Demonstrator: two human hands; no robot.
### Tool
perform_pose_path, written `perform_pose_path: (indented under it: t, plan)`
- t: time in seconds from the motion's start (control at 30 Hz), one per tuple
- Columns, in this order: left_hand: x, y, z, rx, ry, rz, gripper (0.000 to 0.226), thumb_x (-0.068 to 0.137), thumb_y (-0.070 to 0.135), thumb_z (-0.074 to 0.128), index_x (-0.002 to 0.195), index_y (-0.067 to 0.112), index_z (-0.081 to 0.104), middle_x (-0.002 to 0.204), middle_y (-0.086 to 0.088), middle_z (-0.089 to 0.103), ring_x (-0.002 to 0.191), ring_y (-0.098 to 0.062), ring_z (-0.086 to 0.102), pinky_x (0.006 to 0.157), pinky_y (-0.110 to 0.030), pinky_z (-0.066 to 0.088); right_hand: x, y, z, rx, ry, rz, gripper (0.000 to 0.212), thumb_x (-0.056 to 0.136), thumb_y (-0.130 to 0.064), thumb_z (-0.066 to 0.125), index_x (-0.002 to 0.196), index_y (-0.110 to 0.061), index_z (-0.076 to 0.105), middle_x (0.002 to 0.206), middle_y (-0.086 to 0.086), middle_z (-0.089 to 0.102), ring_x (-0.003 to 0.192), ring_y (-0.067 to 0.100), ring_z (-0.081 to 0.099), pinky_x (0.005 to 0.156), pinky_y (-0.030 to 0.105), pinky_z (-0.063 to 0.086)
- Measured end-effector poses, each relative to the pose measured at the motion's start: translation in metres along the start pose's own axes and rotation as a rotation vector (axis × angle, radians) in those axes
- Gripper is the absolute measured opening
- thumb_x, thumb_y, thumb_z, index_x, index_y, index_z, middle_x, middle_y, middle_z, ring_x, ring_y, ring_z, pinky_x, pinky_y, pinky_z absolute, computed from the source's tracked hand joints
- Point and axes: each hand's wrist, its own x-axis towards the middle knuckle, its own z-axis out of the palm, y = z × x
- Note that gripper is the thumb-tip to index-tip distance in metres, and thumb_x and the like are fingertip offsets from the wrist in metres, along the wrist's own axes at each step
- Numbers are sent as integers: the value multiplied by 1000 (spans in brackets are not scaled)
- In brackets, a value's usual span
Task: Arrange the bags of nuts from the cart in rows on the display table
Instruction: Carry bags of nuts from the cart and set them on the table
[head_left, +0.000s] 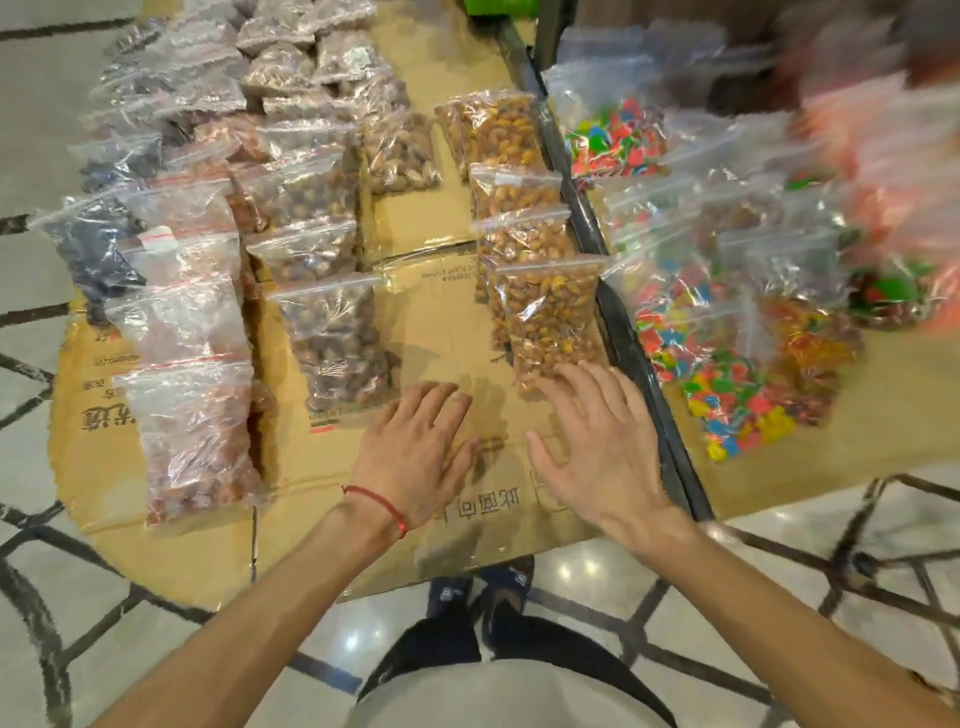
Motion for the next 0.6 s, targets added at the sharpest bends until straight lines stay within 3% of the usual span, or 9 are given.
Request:
perform_pose_path:
  t: [0.13, 0.33, 0.47, 0.6]
  plan:
    - [15, 12, 3, 2, -29, 173, 52, 104, 51, 37, 142, 19, 55, 145, -5, 59, 137, -29, 51, 105, -46, 47, -32, 7, -9, -25, 45, 171, 54, 96, -47, 57, 136, -12, 68, 140, 13, 64, 134, 33, 55, 114, 53, 43]
    - [38, 39, 2, 12, -95, 414, 54, 105, 53, 34, 145, 21, 49, 150, -4, 53, 142, -28, 44, 108, -46, 44, -81, 2, -26, -87, 55, 419, 52, 95, -47, 61, 135, -15, 65, 138, 10, 64, 131, 31, 55, 112, 49, 44]
    - [48, 74, 1, 57, -143, 533, 58, 107, 57, 25, 154, 24, 37, 161, -3, 40, 148, -27, 36, 118, -47, 36, -116, 10, -33, -115, 56, 583, 54, 96, -50, 57, 136, -16, 65, 141, 9, 63, 132, 30, 56, 111, 49, 44]
    - [59, 117, -1, 71, -165, 662, 62, 103, 55, 22, 148, 19, 47, 151, -9, 53, 139, -33, 49, 109, -51, 46, -149, 30, -39, -142, 83, 702, 55, 95, -49, 57, 139, -16, 65, 141, 8, 64, 134, 28, 55, 115, 49, 42]
